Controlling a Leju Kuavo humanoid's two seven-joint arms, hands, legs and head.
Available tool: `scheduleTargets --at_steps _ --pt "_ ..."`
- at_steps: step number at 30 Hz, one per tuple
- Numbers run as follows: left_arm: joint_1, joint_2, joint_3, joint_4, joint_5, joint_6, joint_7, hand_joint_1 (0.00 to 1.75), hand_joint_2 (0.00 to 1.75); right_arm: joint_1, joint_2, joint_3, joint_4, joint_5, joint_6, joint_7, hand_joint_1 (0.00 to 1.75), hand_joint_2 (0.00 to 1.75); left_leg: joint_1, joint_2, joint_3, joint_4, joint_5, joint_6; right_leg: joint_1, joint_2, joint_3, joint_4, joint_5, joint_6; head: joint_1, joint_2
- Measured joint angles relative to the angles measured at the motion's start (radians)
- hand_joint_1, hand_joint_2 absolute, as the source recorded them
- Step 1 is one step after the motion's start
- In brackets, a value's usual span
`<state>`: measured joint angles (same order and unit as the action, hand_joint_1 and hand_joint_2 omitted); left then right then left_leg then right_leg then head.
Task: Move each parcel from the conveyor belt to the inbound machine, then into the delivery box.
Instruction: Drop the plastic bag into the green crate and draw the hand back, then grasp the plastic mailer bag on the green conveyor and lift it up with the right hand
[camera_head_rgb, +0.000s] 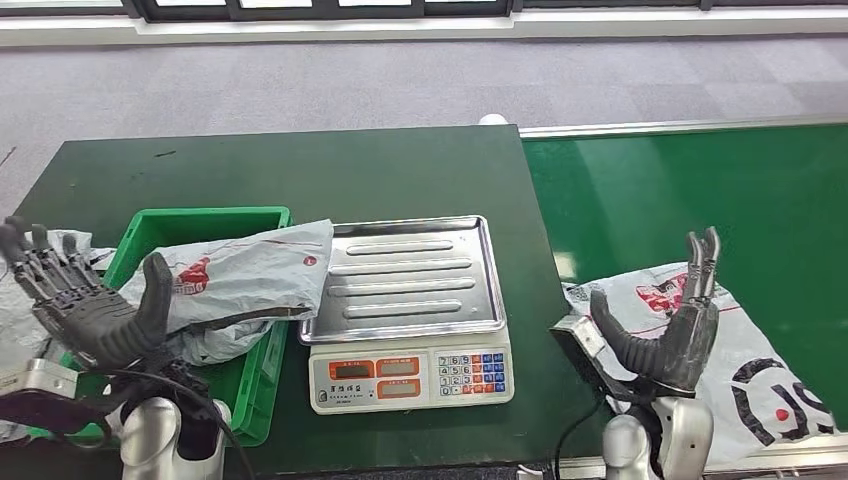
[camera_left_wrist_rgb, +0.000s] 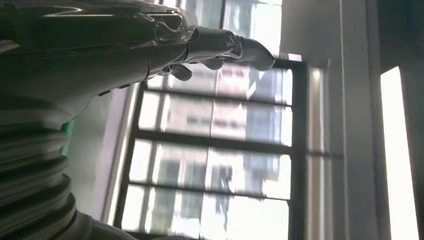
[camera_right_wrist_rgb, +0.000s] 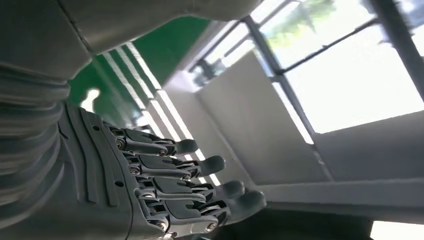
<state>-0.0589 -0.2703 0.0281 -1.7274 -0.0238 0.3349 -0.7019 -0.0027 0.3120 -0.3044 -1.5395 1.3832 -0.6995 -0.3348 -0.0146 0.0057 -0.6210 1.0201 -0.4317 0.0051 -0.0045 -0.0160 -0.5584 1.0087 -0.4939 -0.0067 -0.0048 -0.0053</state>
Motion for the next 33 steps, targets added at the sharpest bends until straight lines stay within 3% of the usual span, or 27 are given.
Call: scheduleTargets --at_steps 4,8,19,22,26,33 --pt "0.034 0.0 -0.033 -0.031 0.02 -0.224 0.0 0.0 1.75 -0.046 0.005 -0.181 0.094 0.05 -0.001 0.007 0.0 1.75 -0.001 0.0 0.0 0.0 0.0 0.0 0.0 0.0 0.0 0.0 0.0 0.0 0.0 0.0" --pt "0.054 0.0 -0.054 -0.058 0.012 -0.325 0.0 0.0 1.75 -0.067 0.01 -0.279 0.152 0.096 -0.002 0.063 0.0 1.75 0.0 0.0 0.0 0.0 0.0 0.0 0.0 0.0 0.0 0.0 0.0 0.0 0.0 0.0" --pt "0.055 0.007 -0.114 -0.064 0.001 -0.32 0.0 0.0 1.75 -0.097 0.016 -0.389 0.24 0.157 -0.002 0.162 0.0 1.75 0.001 0.0 0.0 0.0 0.0 0.0 0.0 0.0 0.0 0.0 -0.001 -0.001 0.0 0.0" --pt "0.054 0.008 -0.126 -0.062 -0.001 -0.312 0.0 0.0 1.75 -0.102 0.013 -0.388 0.27 0.179 -0.002 0.253 0.0 1.75 0.0 0.0 0.0 0.0 0.0 0.0 0.0 0.0 0.0 0.0 -0.001 -0.001 0.0 0.0" --pt "0.052 0.01 -0.138 -0.057 -0.009 -0.301 0.0 0.0 1.75 -0.097 -0.027 -0.33 0.383 0.188 -0.002 0.461 0.0 1.75 0.0 0.0 0.0 0.0 0.0 0.0 0.0 0.0 0.0 0.0 -0.001 0.0 0.0 0.0" --pt "0.053 0.012 -0.152 -0.051 -0.013 -0.294 0.0 0.0 1.75 -0.104 -0.075 -0.249 0.534 0.188 0.0 0.543 0.0 1.75 0.0 0.0 0.0 0.0 0.0 0.0 0.0 0.0 0.0 0.0 -0.001 0.0 0.0 0.0"
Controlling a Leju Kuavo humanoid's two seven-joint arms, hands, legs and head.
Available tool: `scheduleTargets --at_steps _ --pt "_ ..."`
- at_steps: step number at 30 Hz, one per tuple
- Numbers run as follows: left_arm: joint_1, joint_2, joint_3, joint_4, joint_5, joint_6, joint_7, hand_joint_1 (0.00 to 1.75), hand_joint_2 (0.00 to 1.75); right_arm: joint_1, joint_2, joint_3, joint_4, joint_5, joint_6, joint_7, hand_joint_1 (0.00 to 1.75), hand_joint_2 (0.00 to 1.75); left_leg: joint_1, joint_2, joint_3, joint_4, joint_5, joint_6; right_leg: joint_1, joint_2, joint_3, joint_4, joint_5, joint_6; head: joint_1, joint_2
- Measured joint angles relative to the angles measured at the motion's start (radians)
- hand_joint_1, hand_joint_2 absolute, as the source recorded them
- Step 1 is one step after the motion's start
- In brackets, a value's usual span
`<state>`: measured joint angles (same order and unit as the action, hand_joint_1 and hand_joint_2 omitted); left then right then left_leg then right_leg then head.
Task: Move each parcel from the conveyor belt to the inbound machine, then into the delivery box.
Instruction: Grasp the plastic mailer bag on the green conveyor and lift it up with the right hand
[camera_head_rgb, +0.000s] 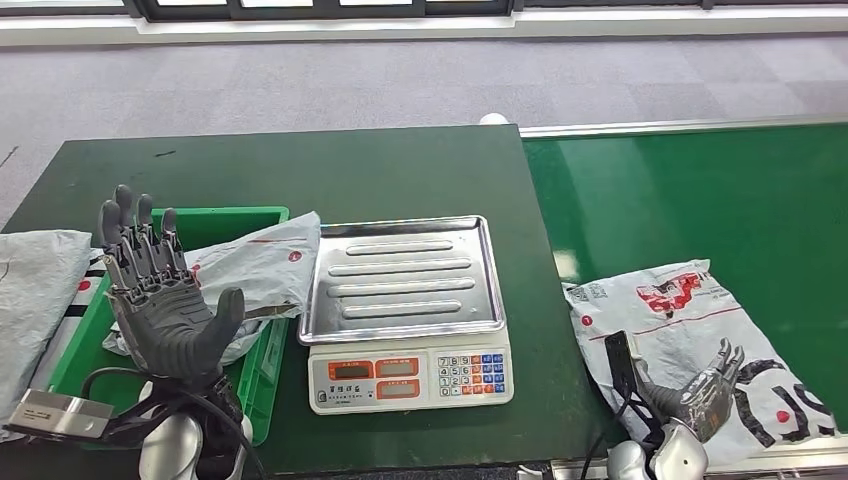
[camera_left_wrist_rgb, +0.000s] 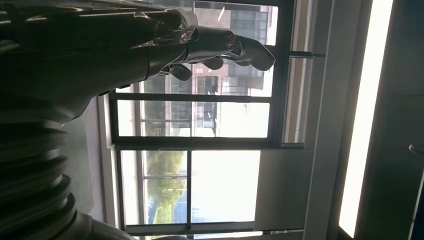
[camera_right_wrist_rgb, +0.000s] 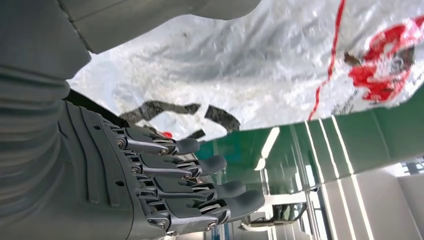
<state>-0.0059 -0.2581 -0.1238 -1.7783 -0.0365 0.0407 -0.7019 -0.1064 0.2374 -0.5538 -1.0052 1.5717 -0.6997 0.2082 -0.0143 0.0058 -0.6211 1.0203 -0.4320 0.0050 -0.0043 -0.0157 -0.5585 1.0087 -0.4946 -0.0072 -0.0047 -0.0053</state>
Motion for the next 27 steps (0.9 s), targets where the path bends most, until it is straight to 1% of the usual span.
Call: scheduleTargets --at_steps 4,9,16,27 --pt "0.0 0.001 -0.001 0.004 0.004 -0.008 0.0 0.0 1.75 -0.027 -0.031 0.026 0.148 0.0 0.047 0.054 0.0 1.75 0.0 0.0 0.0 0.0 0.0 0.0 0.0 0.0 0.0 0.0 0.0 0.0 0.0 0.0" --pt "0.0 0.001 -0.002 0.007 0.004 -0.013 0.0 0.0 1.75 -0.045 -0.047 0.031 0.251 0.0 0.071 0.068 0.0 1.75 0.0 0.0 0.0 0.0 0.0 0.0 0.0 0.0 0.0 0.0 0.0 0.0 0.0 0.0" --pt "0.0 0.001 -0.002 0.012 0.004 -0.015 0.0 0.0 1.75 -0.068 -0.058 0.031 0.309 -0.001 0.093 0.07 0.0 1.75 0.0 0.001 0.001 0.0 0.0 0.0 0.0 0.001 0.0 0.0 0.0 0.0 0.0 0.0" --pt "0.0 0.001 -0.002 0.014 0.004 -0.017 0.0 0.0 1.75 -0.085 -0.062 0.031 0.337 -0.002 0.12 0.068 0.0 1.75 0.0 0.002 0.003 0.001 0.0 0.001 0.0 0.001 0.002 0.0 0.002 0.002 0.0 0.0"
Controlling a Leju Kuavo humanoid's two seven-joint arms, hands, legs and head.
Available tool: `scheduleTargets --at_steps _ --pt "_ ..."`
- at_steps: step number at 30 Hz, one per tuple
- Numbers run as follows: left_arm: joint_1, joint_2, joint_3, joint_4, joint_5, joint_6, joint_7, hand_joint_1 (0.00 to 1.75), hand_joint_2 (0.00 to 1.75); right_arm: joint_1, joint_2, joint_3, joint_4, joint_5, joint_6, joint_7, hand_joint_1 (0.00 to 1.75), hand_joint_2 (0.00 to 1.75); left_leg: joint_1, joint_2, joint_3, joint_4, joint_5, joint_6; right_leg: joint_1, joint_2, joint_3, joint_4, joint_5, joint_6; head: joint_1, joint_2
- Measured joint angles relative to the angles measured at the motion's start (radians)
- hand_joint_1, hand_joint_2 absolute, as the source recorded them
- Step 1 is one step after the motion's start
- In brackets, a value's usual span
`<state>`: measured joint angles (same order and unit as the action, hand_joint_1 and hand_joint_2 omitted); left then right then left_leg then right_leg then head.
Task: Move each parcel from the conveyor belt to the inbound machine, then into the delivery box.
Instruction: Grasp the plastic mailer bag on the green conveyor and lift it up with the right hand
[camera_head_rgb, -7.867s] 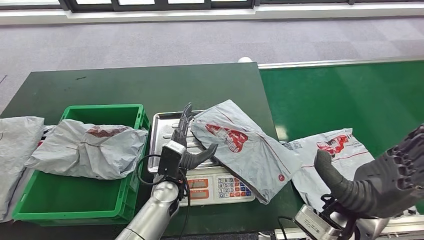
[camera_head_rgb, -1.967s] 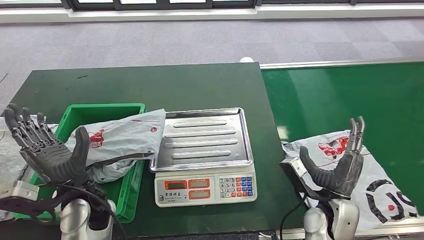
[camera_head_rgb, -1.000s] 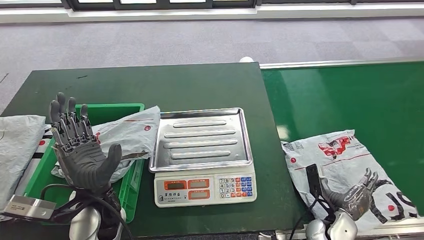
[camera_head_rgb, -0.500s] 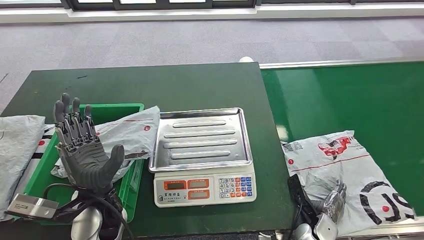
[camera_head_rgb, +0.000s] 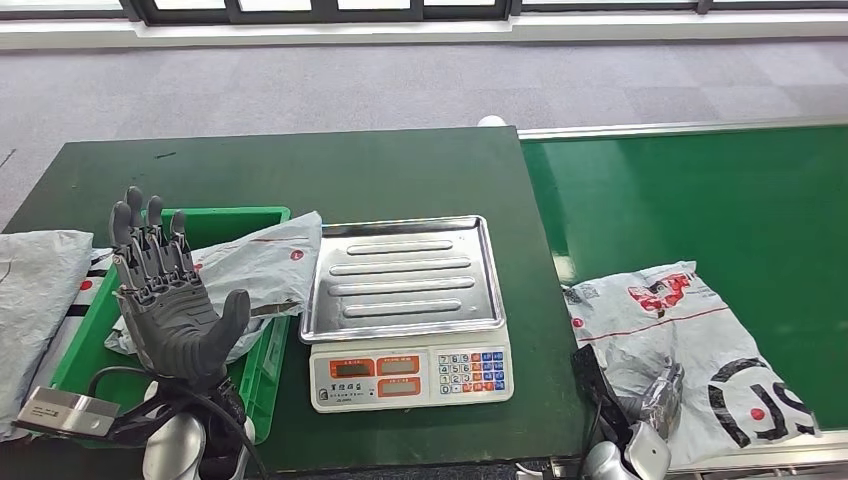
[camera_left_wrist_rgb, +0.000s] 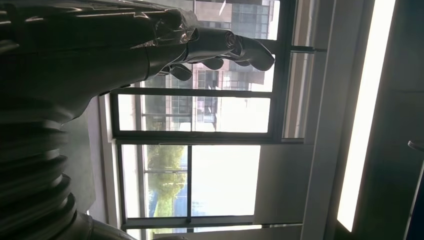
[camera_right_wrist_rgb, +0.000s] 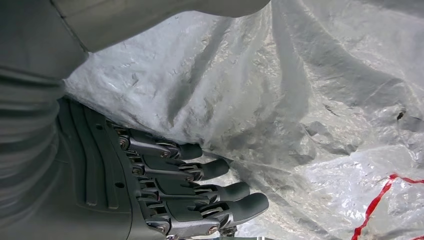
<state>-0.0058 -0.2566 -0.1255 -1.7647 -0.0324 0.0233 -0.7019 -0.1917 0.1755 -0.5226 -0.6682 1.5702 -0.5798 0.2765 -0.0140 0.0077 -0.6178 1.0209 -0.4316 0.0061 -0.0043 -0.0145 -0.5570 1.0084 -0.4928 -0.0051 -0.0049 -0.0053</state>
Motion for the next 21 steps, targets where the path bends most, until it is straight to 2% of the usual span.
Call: scheduleTargets --at_steps 5,9,13,21 --pt "0.0 0.0 0.0 0.0 0.0 0.0 0.0 0.0 1.75 -0.001 -0.001 0.0 0.005 0.0 0.001 0.0 0.0 1.75 0.0 0.0 0.001 0.0 0.0 0.0 0.0 0.0 0.001 0.0 0.0 0.0 0.0 0.0" --pt "0.0 0.0 0.0 0.0 0.0 0.0 0.0 0.0 1.75 -0.004 -0.002 0.0 0.01 -0.001 0.022 -0.001 1.75 1.75 0.0 0.001 0.002 0.0 0.0 0.0 0.0 0.001 0.002 0.0 0.0 0.0 0.0 0.0" --pt "0.001 0.0 0.0 0.0 0.0 0.004 0.0 0.0 1.75 -0.011 -0.004 0.0 0.02 -0.001 0.043 -0.014 1.75 1.75 0.0 0.002 0.003 0.0 0.0 0.0 0.0 0.001 0.002 0.0 0.0 0.0 0.0 0.0" --pt "0.013 0.003 -0.007 0.0 0.0 0.028 0.0 0.0 1.75 -0.016 -0.013 -0.001 0.024 0.004 0.019 -0.027 1.75 1.75 0.0 0.004 0.003 0.001 0.0 0.0 0.0 0.003 0.003 -0.001 0.001 0.001 0.0 0.0"
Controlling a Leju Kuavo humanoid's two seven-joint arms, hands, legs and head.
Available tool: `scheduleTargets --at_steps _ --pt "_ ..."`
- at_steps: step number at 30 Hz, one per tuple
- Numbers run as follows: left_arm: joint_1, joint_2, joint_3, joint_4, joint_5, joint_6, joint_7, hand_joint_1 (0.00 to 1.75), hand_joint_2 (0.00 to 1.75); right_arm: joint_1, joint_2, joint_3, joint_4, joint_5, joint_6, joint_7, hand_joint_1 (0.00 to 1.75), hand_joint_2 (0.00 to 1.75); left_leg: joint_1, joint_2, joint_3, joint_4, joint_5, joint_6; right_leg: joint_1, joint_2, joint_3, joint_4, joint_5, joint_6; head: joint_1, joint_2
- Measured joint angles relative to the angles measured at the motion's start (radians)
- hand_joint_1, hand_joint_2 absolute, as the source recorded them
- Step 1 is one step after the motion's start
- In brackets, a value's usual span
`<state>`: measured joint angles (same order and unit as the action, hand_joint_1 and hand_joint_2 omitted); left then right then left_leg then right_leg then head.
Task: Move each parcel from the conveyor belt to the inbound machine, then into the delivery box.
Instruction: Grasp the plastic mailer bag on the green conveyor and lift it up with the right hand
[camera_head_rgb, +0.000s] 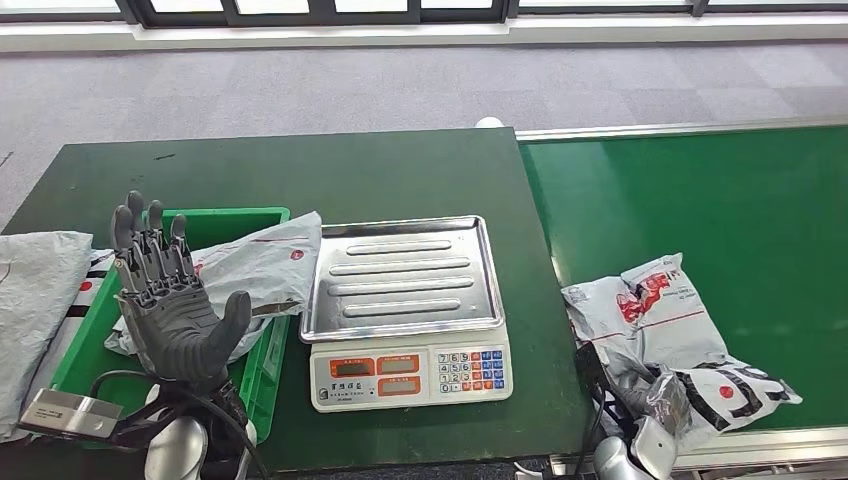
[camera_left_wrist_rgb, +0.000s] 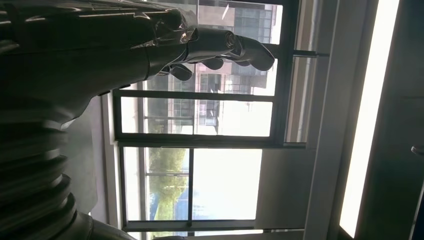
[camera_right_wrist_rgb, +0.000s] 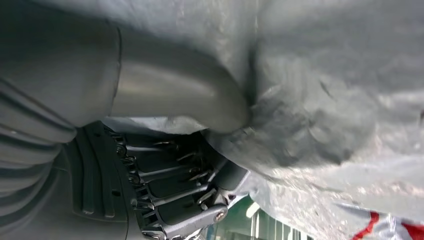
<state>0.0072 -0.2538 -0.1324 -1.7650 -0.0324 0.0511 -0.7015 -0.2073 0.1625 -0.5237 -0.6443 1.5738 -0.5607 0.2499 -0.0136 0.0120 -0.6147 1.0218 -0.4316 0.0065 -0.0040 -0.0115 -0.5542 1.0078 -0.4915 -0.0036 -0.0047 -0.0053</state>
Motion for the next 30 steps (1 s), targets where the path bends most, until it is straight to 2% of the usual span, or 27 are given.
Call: scheduleTargets --at_steps 10,14,17,19,21,26,30 --pt "0.013 0.002 -0.001 -0.001 0.0 0.014 0.0 0.0 1.75 0.002 -0.003 -0.005 -0.002 -0.013 -0.04 -0.033 1.75 1.75 0.0 0.001 0.0 0.001 0.0 0.0 0.0 0.001 0.0 0.0 0.001 0.0 0.0 0.0" --pt "0.025 0.002 -0.002 -0.008 0.0 0.02 0.0 0.0 1.75 0.038 0.009 -0.006 -0.067 -0.046 -0.118 -0.118 1.75 1.75 0.0 -0.001 -0.002 0.001 0.0 0.0 0.0 -0.001 0.0 0.0 0.001 0.0 0.0 0.0" --pt "0.034 0.002 -0.002 -0.015 0.001 0.018 0.0 0.0 1.75 0.106 0.055 -0.009 -0.283 -0.114 -0.139 -0.276 1.75 1.75 0.0 -0.004 -0.005 0.001 0.001 0.001 0.0 -0.003 -0.003 0.0 0.001 0.0 0.0 0.0" --pt "0.036 0.002 -0.002 -0.016 0.002 0.012 0.0 0.0 1.75 0.143 0.089 -0.016 -0.466 -0.193 -0.143 -0.402 1.75 1.75 0.0 -0.005 -0.007 0.001 0.001 0.001 0.0 -0.004 -0.004 0.0 0.0 0.0 0.0 0.0" --pt "0.036 0.002 -0.002 -0.016 0.002 0.006 0.0 0.0 1.75 0.168 0.114 -0.024 -0.645 -0.277 -0.144 -0.49 1.75 1.75 0.0 -0.005 -0.007 0.001 0.001 0.0 0.0 -0.004 -0.004 0.0 -0.001 -0.001 0.0 0.0" --pt "0.036 0.002 -0.002 -0.016 0.002 -0.001 0.0 0.0 1.75 0.205 0.143 -0.031 -0.926 -0.358 -0.144 -0.559 1.75 1.75 -0.001 -0.003 -0.007 0.001 -0.001 0.001 0.0 -0.002 -0.006 0.0 -0.002 -0.001 0.0 0.0" --pt "0.034 0.002 -0.002 -0.01 0.002 -0.015 0.0 0.0 1.75 0.212 0.151 -0.054 -1.075 -0.504 -0.143 -0.684 1.75 1.75 -0.001 -0.004 -0.007 0.001 -0.002 0.001 -0.001 -0.002 -0.006 0.0 -0.003 0.0 0.0 0.0"
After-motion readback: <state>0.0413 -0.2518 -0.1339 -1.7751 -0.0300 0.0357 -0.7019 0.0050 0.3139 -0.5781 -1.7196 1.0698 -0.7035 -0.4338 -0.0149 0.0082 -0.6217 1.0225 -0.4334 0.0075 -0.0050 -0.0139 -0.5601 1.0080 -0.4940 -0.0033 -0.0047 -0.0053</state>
